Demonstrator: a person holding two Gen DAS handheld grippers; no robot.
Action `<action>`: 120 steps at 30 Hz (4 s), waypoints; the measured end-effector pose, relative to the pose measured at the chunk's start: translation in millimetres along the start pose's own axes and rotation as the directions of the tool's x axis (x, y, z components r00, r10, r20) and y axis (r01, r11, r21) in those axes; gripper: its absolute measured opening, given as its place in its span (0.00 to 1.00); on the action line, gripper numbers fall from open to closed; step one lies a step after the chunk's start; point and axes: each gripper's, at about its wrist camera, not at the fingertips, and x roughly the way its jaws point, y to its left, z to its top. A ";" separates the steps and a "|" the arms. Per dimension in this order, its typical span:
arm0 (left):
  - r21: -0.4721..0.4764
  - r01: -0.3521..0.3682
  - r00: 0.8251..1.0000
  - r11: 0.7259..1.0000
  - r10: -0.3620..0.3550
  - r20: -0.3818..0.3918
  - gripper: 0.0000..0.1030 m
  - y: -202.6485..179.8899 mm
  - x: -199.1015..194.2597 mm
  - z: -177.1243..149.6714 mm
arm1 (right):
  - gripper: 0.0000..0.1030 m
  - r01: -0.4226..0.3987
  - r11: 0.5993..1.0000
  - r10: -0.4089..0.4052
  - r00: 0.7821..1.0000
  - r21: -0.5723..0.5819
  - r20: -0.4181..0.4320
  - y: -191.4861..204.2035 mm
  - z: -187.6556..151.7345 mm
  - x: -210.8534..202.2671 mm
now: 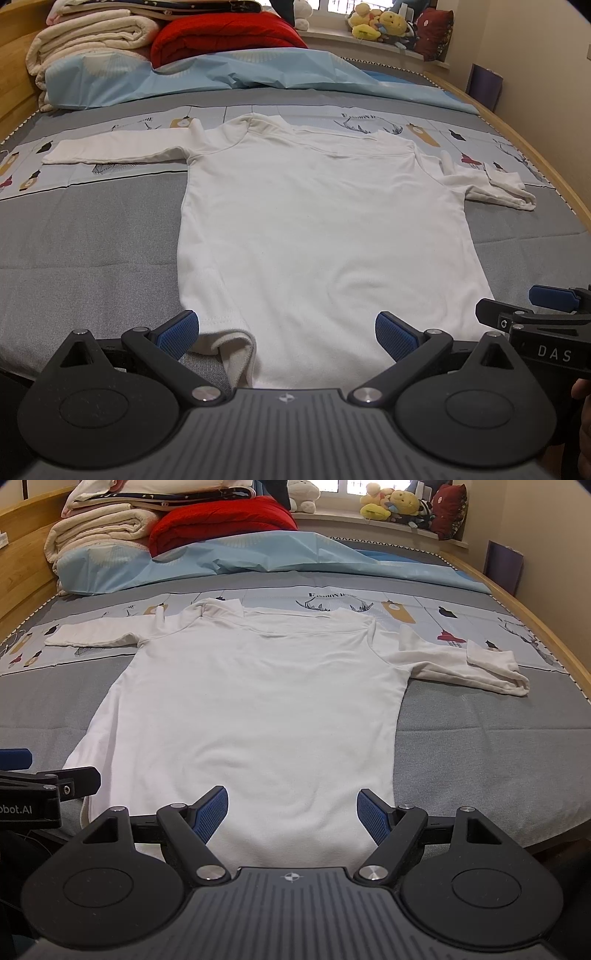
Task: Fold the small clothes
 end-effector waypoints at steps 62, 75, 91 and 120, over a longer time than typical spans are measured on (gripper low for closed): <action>-0.259 -0.001 0.974 0.966 -0.057 -0.218 0.55 131.9 88.1 54.1 | 0.49 0.054 0.978 -0.038 0.996 0.201 -0.082 -142.2 81.7 92.9; -0.301 0.025 0.968 0.953 -0.099 -0.231 0.54 132.0 106.1 53.3 | 0.06 0.037 0.951 0.035 0.973 0.307 -0.226 -142.9 75.8 177.0; 0.040 0.032 0.878 0.999 -0.009 -0.479 0.00 73.7 124.3 33.4 | 0.03 0.091 0.954 -0.035 0.980 0.287 -0.195 -200.2 113.7 197.5; 0.080 0.022 0.972 0.997 -0.003 -0.236 0.26 13.9 103.6 140.0 | 0.25 -0.026 0.893 0.039 0.999 0.450 -0.019 -228.9 142.3 167.1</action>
